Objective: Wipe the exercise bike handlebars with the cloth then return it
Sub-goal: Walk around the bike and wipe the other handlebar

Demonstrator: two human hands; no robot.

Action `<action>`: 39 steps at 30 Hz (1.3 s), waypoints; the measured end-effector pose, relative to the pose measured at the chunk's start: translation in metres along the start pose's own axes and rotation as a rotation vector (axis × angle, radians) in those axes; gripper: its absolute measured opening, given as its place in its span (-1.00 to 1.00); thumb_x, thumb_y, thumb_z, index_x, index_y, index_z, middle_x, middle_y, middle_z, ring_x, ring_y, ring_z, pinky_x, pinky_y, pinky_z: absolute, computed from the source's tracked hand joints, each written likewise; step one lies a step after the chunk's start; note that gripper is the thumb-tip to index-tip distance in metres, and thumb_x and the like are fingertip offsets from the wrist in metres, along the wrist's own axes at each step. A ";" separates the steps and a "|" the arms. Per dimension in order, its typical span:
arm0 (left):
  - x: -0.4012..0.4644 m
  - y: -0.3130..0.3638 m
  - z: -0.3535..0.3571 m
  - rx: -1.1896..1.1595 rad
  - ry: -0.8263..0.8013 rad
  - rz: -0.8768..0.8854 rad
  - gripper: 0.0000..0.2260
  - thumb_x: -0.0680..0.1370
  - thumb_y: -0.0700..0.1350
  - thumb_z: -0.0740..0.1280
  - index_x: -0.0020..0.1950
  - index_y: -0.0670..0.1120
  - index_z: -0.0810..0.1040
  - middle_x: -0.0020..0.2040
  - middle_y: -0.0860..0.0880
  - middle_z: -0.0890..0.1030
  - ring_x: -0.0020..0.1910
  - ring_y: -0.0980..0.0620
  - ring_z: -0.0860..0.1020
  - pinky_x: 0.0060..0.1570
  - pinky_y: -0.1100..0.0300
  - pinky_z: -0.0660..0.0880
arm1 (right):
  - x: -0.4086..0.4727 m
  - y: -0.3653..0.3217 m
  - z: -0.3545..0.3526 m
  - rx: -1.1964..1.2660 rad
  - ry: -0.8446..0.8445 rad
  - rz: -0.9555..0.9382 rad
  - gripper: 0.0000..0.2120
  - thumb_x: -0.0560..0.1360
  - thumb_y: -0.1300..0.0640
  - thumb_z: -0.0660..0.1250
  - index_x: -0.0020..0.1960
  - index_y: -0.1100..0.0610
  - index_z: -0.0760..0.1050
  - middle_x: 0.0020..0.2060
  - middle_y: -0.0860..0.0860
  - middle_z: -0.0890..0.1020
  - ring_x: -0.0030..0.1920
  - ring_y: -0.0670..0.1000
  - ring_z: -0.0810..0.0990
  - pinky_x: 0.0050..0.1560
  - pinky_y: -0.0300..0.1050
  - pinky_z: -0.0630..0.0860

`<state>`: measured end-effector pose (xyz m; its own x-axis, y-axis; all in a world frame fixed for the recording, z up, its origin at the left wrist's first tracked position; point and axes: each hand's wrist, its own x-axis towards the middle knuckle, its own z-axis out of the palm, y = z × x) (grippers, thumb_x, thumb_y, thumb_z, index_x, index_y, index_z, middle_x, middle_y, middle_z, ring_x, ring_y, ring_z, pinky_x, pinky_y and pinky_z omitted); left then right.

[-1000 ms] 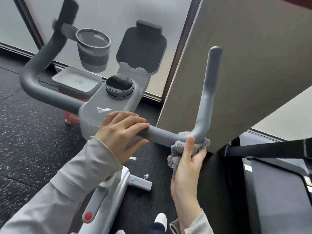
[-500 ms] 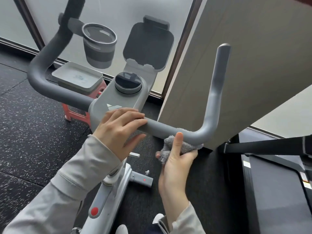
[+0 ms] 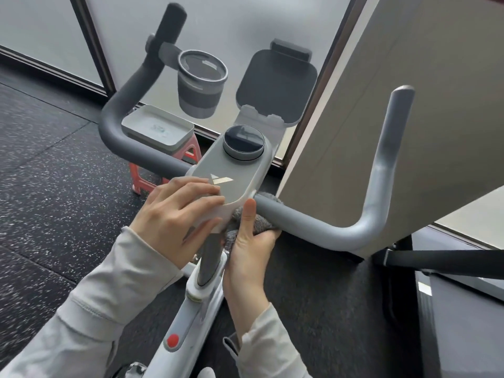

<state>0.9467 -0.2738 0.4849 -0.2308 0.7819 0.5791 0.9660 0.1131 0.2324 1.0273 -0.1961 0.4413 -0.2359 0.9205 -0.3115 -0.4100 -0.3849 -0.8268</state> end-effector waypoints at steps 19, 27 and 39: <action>0.030 0.032 0.032 -0.063 -0.048 0.001 -0.69 0.42 0.00 0.26 0.02 -0.12 0.65 0.04 -0.05 0.66 0.10 -0.07 0.57 0.09 0.05 0.36 | 0.010 -0.072 -0.128 -0.379 0.124 -0.307 -0.18 0.27 -0.27 0.43 0.42 0.02 0.30 0.37 0.15 0.45 0.40 0.16 0.38 0.42 0.29 0.24; 0.029 0.030 0.043 -0.040 -0.033 -0.053 -0.75 0.35 -0.02 0.40 -0.02 -0.08 0.66 0.01 -0.01 0.66 0.08 -0.07 0.57 0.11 0.09 0.30 | 0.025 -0.143 -0.133 -1.199 0.030 -0.823 -0.31 0.42 -0.16 0.34 0.46 0.07 0.25 0.17 0.05 0.37 0.15 -0.31 0.30 0.22 -0.59 0.13; 0.028 0.027 0.038 -0.117 -0.040 -0.049 -0.67 0.42 0.04 0.23 -0.01 -0.11 0.65 0.03 -0.01 0.67 0.11 -0.02 0.56 0.11 0.11 0.32 | 0.003 -0.119 -0.063 -1.802 -0.341 -0.877 -0.47 0.51 -0.10 0.26 0.38 0.16 0.38 0.09 0.17 0.49 0.10 0.18 0.51 0.12 0.00 0.47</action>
<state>0.9712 -0.2255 0.4778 -0.2705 0.8010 0.5340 0.9330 0.0814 0.3505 1.1308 -0.1428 0.5091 -0.7123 0.6537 0.2556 0.6311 0.7558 -0.1745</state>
